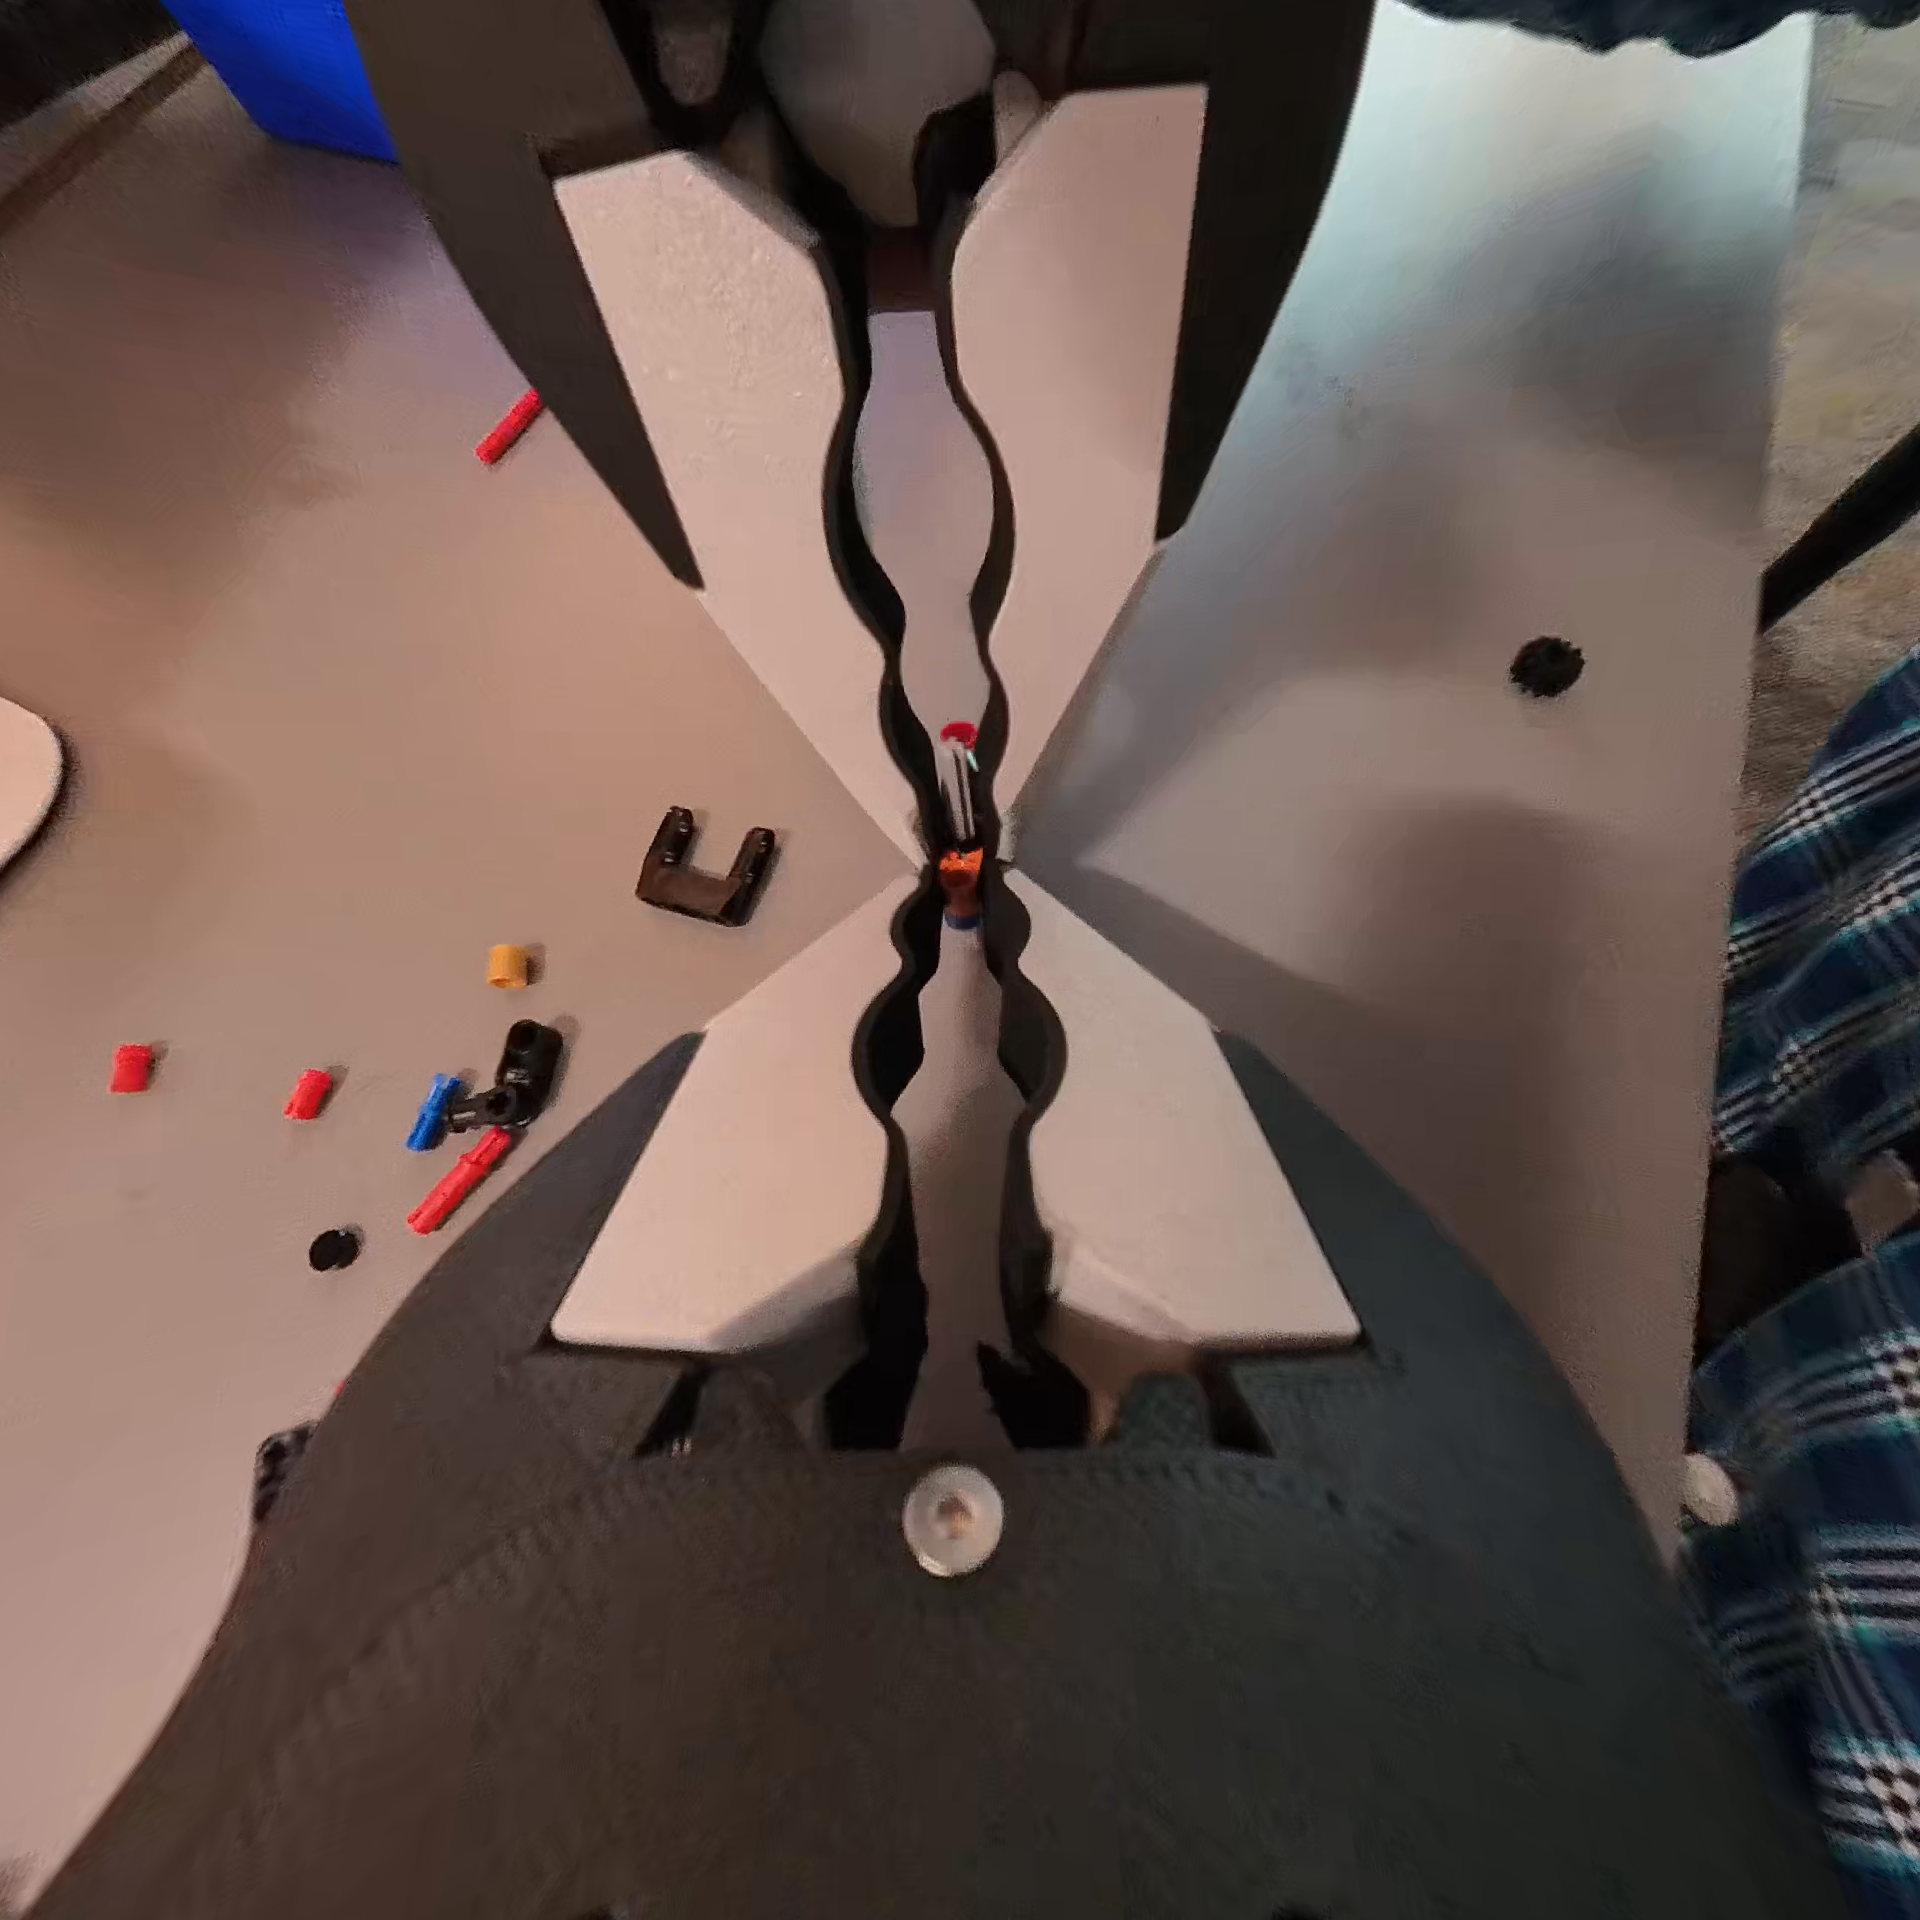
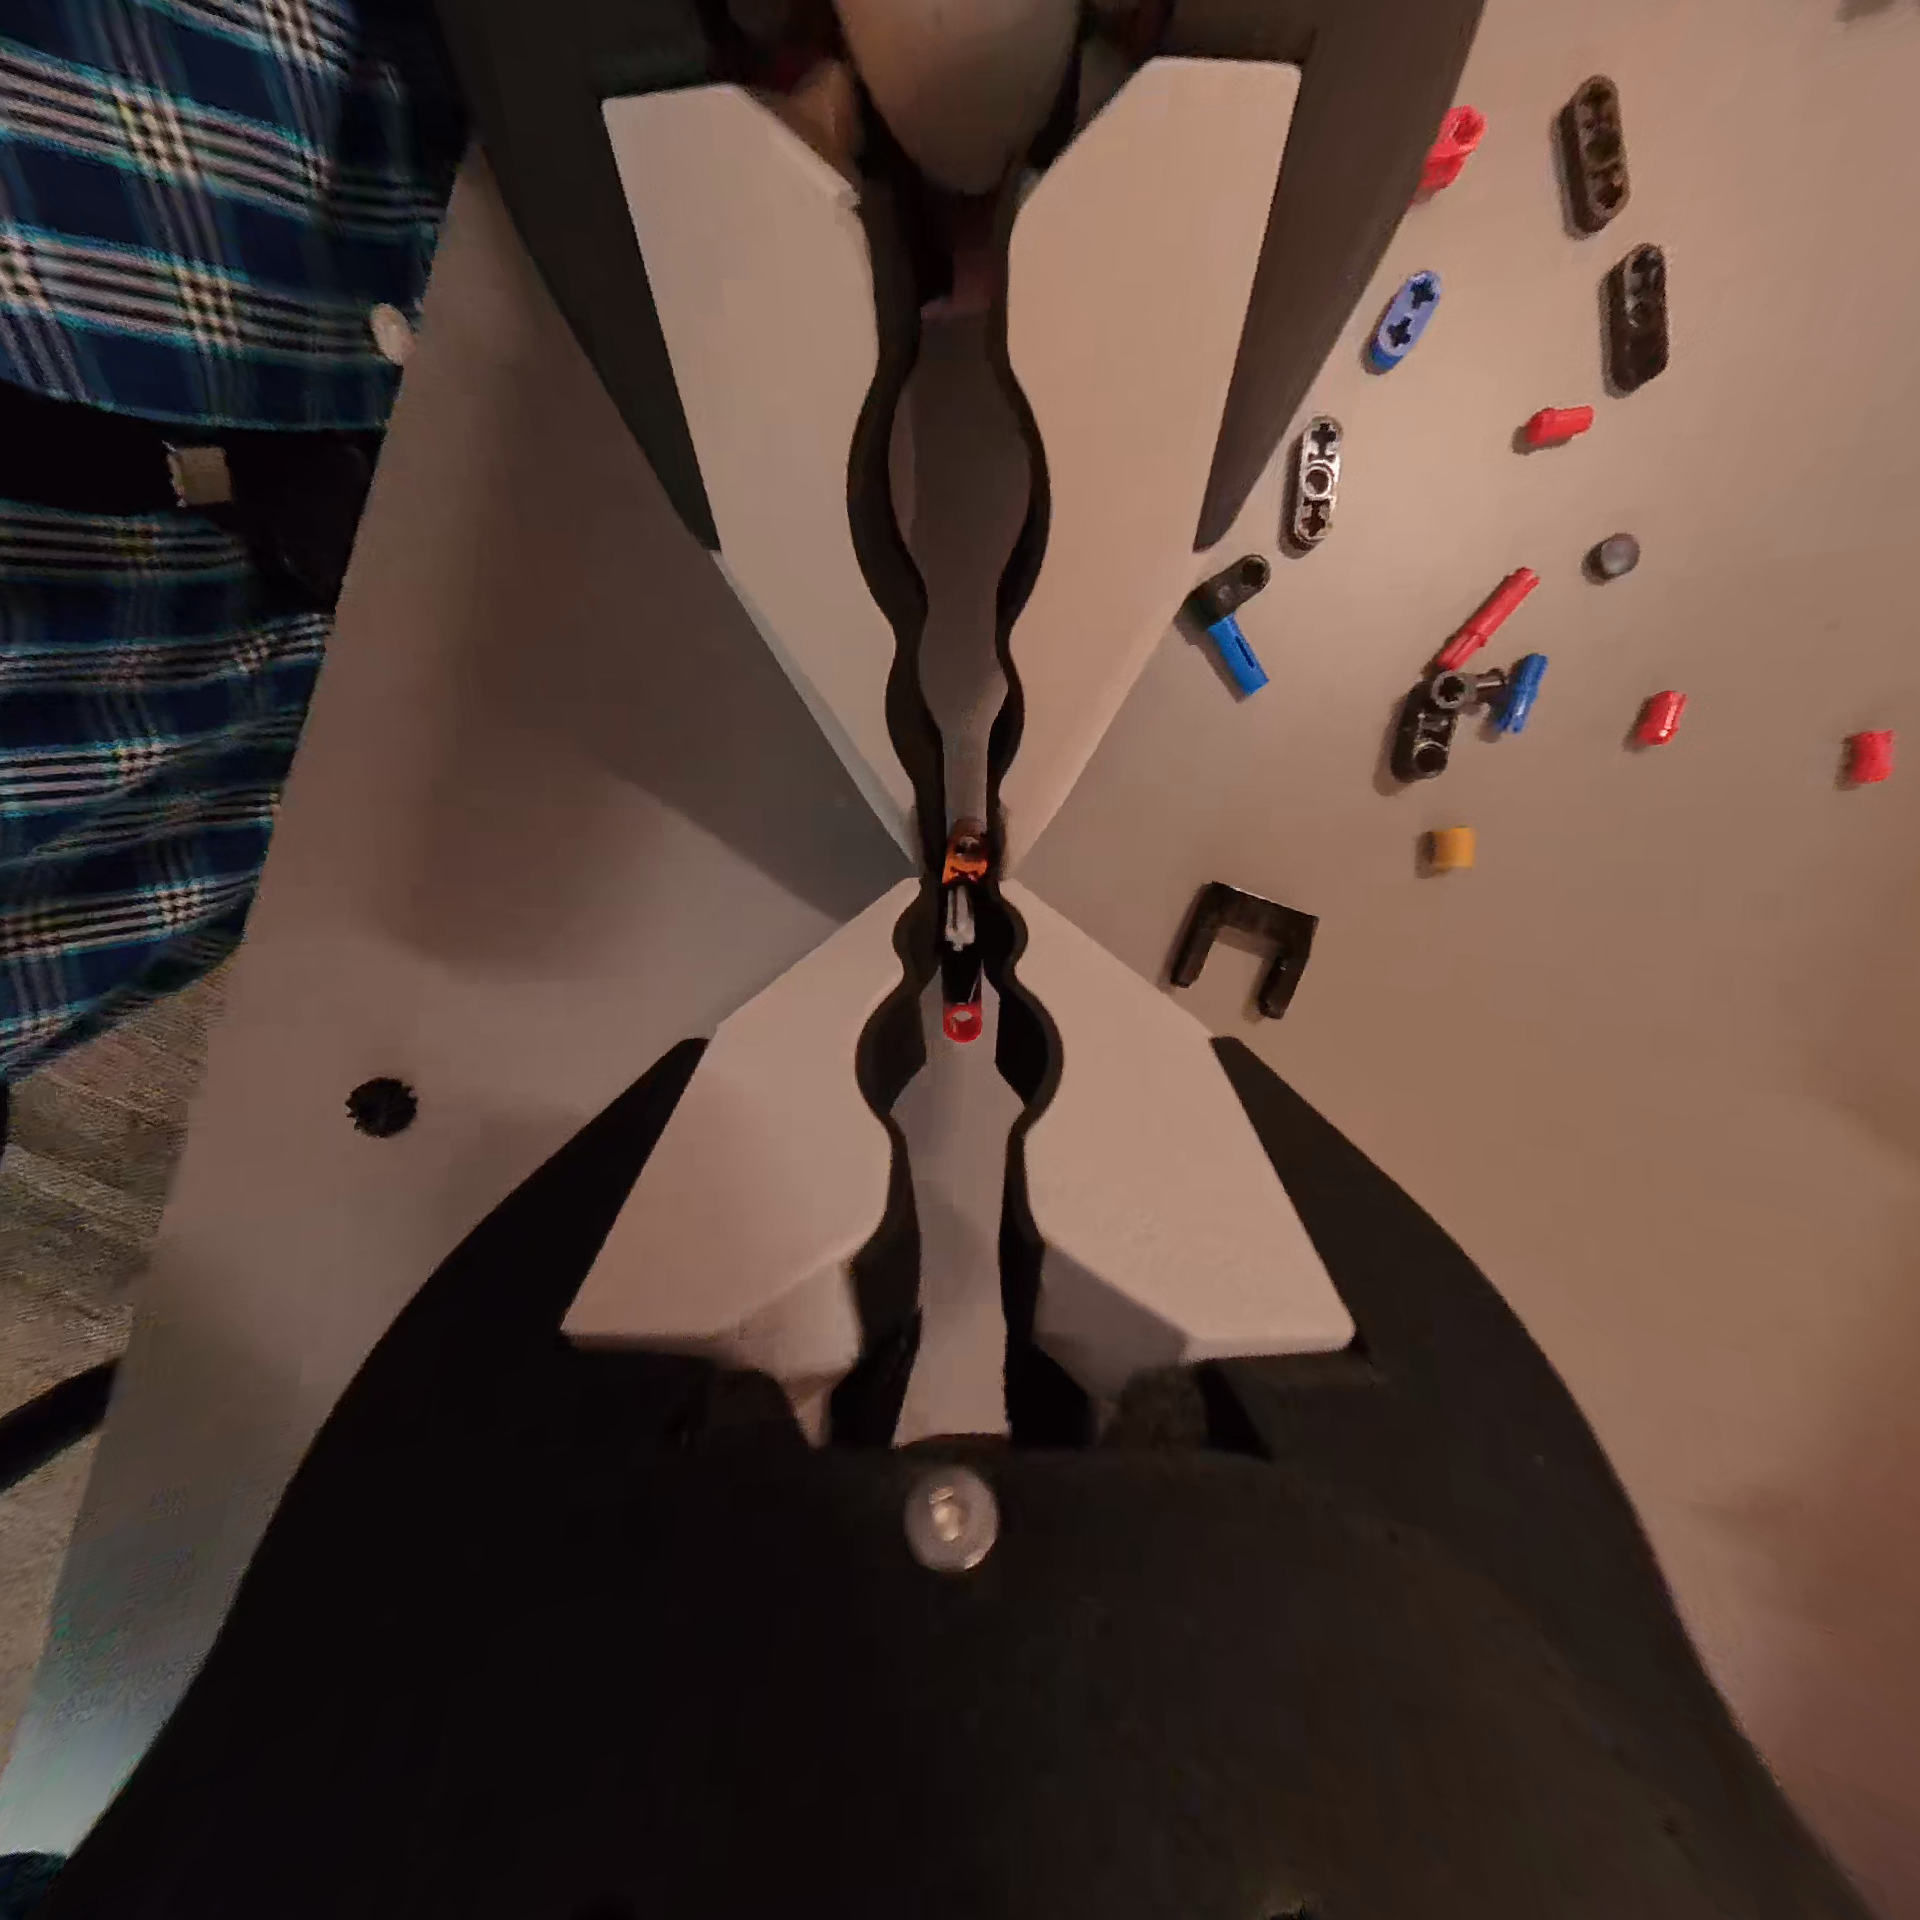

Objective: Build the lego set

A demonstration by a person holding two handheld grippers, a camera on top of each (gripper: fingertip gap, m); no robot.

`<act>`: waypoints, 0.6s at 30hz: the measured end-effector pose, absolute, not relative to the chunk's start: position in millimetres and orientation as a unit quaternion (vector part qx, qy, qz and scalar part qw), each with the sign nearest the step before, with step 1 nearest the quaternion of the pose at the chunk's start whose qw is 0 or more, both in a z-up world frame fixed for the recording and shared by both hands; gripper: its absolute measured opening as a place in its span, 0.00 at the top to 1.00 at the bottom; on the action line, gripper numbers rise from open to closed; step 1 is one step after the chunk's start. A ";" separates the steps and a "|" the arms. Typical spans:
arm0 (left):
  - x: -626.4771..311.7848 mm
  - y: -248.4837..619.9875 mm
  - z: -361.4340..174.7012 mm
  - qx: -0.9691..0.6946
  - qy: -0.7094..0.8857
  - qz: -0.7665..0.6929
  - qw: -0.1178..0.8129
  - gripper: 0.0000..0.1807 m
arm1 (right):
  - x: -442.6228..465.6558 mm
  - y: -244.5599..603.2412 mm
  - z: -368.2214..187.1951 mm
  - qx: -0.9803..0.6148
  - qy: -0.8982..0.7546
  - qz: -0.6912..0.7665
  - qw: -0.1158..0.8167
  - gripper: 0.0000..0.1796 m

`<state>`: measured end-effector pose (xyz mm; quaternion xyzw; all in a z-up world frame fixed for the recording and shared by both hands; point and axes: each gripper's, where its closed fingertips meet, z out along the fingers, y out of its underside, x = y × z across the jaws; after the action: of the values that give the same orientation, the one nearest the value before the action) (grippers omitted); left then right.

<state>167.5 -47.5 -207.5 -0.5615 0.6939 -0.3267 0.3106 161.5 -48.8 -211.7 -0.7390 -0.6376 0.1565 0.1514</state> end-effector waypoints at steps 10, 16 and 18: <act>167.8 -35.6 -175.0 -0.638 0.543 -0.484 0.252 0.97 | 169.4 -31.7 -165.6 -0.736 -0.600 0.149 0.276 0.78; 163.7 -37.1 -150.8 -0.636 0.444 -0.608 0.171 0.97 | 166.0 -32.2 -167.1 -0.735 -0.591 0.099 0.317 0.82; 161.8 -38.3 -145.2 -0.631 0.425 -0.630 0.156 0.97 | 163.3 -34.0 -161.9 -0.738 -0.580 0.124 0.322 0.85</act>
<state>161.8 -38.3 -145.2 -0.6308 0.4252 -0.6300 0.1562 163.3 -34.0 -161.9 -0.7381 -0.5799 0.1235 0.3220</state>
